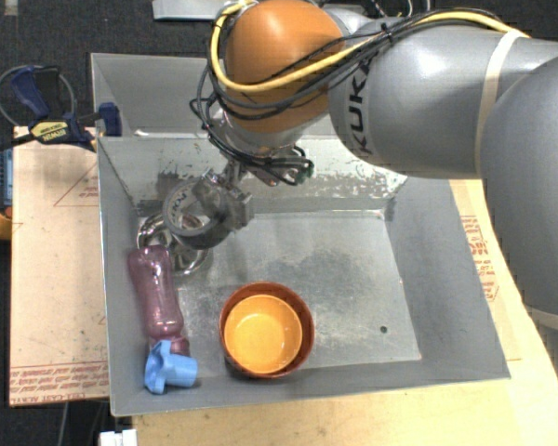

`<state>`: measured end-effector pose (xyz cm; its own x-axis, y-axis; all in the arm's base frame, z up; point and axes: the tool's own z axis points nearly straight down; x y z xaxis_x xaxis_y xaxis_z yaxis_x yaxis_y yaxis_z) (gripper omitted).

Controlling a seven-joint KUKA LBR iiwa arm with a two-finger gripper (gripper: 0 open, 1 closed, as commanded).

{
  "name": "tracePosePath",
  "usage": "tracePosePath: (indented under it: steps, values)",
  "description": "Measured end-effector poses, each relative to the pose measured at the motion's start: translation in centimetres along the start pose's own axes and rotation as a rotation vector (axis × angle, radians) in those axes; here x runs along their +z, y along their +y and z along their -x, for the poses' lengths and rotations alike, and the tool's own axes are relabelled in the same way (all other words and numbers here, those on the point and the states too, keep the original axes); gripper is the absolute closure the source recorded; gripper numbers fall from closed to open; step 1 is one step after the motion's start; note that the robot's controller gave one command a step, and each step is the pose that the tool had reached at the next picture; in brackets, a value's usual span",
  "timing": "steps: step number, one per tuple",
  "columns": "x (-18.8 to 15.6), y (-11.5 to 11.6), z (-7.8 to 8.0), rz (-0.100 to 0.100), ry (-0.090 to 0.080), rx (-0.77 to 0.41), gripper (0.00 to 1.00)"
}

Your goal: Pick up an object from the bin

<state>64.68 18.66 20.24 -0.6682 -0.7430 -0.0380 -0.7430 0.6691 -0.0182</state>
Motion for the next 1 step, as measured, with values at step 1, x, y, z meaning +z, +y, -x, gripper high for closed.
tracePosePath:
  steps: [1]
  values:
    - [-1.37, 1.73, 0.04, 0.001, 0.002, 0.060, 1.00]
